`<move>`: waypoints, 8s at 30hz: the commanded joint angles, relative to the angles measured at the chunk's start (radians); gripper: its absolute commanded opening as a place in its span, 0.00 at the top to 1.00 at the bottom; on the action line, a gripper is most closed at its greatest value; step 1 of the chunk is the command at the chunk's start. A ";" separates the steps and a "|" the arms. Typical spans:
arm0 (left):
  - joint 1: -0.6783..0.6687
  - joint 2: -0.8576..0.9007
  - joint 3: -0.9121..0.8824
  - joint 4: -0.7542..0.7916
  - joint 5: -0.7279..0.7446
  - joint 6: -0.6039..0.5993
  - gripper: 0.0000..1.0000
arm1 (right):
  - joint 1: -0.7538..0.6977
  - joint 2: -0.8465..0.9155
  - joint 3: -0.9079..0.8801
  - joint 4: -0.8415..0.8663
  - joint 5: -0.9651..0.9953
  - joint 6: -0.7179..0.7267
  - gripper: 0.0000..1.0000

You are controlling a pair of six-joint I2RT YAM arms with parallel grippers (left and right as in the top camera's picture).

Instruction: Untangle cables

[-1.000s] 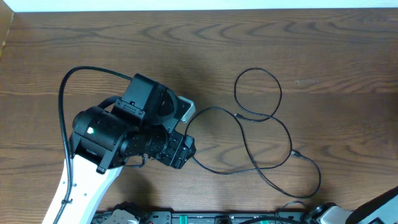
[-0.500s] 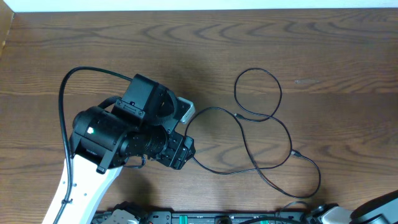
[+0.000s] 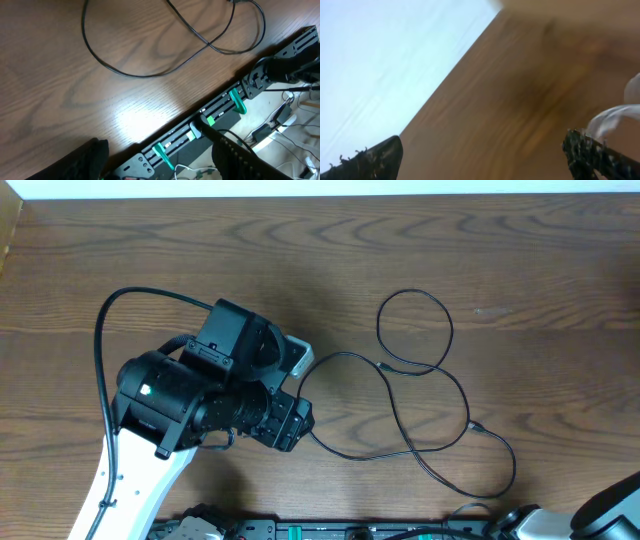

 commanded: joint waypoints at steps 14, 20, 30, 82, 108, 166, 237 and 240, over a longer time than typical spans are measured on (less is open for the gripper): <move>0.001 0.000 -0.005 0.198 -0.527 -0.405 0.31 | 0.579 -0.003 0.001 -0.648 -0.218 -0.367 0.01; 0.001 0.000 -0.005 0.195 -0.558 -0.466 0.31 | 0.769 -0.003 -0.001 -0.896 0.127 -0.399 0.01; 0.001 0.000 -0.005 0.187 -0.556 -0.465 0.30 | 1.045 -0.003 -0.001 -1.097 0.085 -0.841 0.01; 0.001 0.000 -0.005 0.192 -0.539 -0.416 0.30 | 1.394 -0.002 -0.243 -0.988 0.064 -0.885 0.50; 0.001 0.000 -0.005 0.185 -0.521 -0.416 0.29 | 1.365 -0.026 -0.117 -0.647 0.169 -0.668 0.99; 0.001 0.000 -0.005 0.183 -0.521 -0.416 0.29 | 1.353 -0.082 -0.330 -0.125 0.169 -0.541 0.99; 0.000 0.105 -0.005 0.105 -0.489 -0.397 0.28 | -0.121 0.076 0.136 -0.050 -0.050 0.115 0.01; 0.000 0.105 -0.005 0.105 -0.487 -0.397 0.29 | -0.108 0.076 0.136 -0.045 -0.202 0.146 0.01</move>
